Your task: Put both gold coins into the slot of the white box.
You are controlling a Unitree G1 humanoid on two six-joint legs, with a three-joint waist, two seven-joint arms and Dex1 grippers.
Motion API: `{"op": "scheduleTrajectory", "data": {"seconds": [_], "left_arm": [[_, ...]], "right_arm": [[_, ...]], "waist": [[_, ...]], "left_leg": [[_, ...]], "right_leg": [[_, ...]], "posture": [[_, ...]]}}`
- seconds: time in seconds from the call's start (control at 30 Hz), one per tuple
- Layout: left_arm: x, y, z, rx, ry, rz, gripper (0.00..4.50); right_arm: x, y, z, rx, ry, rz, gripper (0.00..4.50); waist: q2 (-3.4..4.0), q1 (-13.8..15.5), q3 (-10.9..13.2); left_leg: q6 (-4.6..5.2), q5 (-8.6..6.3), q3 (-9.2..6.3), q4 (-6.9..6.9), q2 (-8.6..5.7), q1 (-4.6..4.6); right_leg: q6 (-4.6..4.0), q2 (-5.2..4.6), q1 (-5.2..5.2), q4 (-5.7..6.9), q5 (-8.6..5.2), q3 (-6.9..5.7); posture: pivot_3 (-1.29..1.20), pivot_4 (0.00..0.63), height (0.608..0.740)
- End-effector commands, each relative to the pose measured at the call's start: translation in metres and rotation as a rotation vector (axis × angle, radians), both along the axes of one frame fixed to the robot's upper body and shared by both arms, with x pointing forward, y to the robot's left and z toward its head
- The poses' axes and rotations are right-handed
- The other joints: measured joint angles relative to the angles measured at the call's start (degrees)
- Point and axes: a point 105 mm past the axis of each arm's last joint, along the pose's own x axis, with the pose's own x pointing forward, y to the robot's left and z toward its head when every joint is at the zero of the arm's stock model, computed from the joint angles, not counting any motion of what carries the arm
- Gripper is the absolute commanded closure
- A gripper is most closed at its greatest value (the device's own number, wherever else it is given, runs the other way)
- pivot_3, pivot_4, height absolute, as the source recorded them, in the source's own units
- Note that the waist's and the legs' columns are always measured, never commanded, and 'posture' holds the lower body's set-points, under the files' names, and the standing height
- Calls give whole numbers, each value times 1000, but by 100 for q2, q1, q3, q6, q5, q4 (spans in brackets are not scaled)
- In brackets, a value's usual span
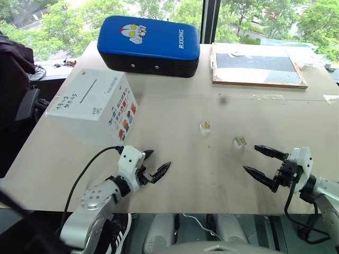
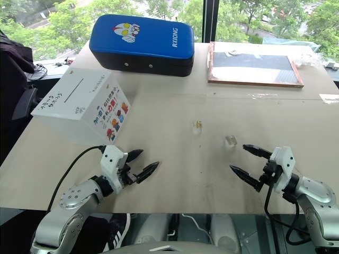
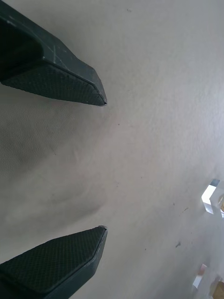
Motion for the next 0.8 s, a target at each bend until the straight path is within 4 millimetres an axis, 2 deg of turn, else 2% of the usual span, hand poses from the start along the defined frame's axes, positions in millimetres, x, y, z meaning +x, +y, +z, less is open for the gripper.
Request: {"op": "scheduleTrajectory", "data": {"seconds": [0.03,0.57,0.6,0.7,0.8], "left_arm": [[1,0,9,-1,-43,-9,301],[7,-3,20,-4,-91,-32,301],[7,-6,24,-21,-92,-50,301],[-3,-31,52,-115,-102,-227,301],[-8,-41,61,-86,-111,-326,301]], "right_arm": [[1,-3,5,-23,-46,-12,25],[17,4,1,-70,-110,-144,25],[21,5,1,-78,-120,-173,25],[34,14,7,-59,-180,-241,25],[43,17,8,-57,-198,-306,25]], "waist": [[0,0,0],[1,-4,0],[1,-5,0],[0,-5,0],[4,2,-2]], "left_leg": [[0,0,0,0,0,0],[0,0,1,0,0,1],[0,0,1,0,0,1],[0,0,0,1,0,1],[-1,0,-1,1,0,1]], "right_leg": [[0,0,0,0,0,0],[0,1,0,2,0,-1],[0,1,0,2,0,0],[0,4,-1,4,0,-1],[0,2,0,6,0,-2]], "posture": [[0,150,740],[0,150,740],[0,150,740],[0,150,740],[0,150,740]]}}
